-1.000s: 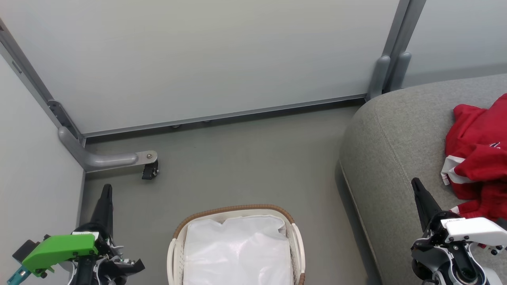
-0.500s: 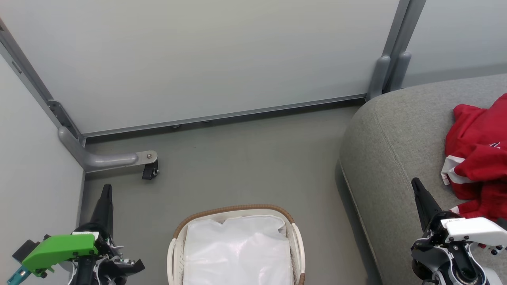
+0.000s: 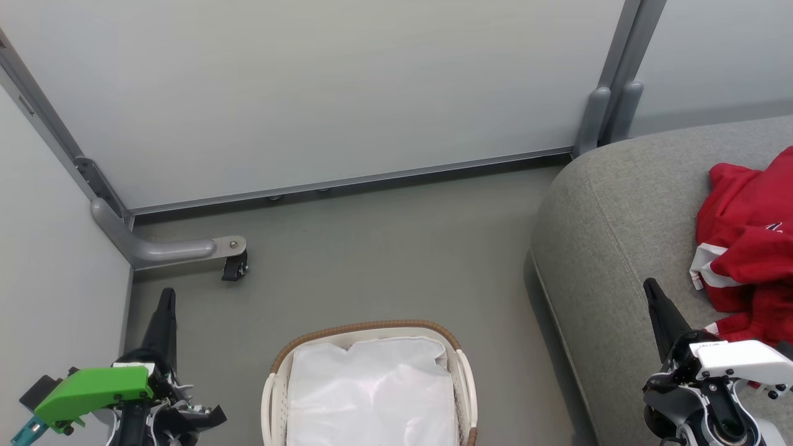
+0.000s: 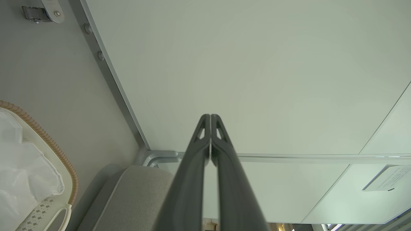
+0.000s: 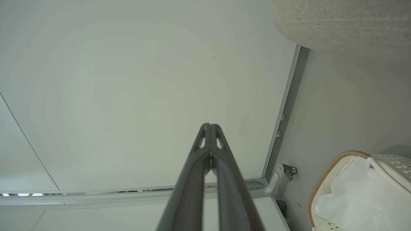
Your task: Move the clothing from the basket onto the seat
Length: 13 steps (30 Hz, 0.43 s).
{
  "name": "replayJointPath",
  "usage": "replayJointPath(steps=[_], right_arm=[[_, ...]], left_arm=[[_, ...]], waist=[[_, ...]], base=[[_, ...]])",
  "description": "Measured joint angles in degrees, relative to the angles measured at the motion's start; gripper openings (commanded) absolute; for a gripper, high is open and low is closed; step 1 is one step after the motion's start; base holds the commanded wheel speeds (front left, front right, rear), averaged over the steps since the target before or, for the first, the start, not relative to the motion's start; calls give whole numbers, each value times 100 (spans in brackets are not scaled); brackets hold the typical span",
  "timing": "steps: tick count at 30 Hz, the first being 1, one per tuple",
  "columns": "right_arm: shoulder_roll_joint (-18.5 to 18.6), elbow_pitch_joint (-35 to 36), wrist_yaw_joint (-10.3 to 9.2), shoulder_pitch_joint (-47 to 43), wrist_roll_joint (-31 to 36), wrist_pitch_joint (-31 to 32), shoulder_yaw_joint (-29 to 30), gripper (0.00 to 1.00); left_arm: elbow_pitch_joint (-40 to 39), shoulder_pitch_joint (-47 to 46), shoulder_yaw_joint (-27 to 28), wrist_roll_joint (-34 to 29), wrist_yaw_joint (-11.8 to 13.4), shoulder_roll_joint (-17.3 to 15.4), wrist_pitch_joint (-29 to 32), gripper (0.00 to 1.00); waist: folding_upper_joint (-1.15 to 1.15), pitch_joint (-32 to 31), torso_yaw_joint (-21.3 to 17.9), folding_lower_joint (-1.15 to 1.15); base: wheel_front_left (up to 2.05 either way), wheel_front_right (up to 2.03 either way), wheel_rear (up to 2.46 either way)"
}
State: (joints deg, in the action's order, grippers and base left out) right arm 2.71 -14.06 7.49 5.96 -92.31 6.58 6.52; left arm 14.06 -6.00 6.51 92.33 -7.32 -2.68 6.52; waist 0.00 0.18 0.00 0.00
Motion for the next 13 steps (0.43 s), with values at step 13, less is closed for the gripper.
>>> replayJointPath(steps=[13], right_arm=[[0, 0, -1, 0, 0, 0, 0, 0]], left_arm=[[0, 0, 0, 0, 0, 0, 0, 0]], waist=[[0, 0, 0, 0]], base=[[0, 0, 0]])
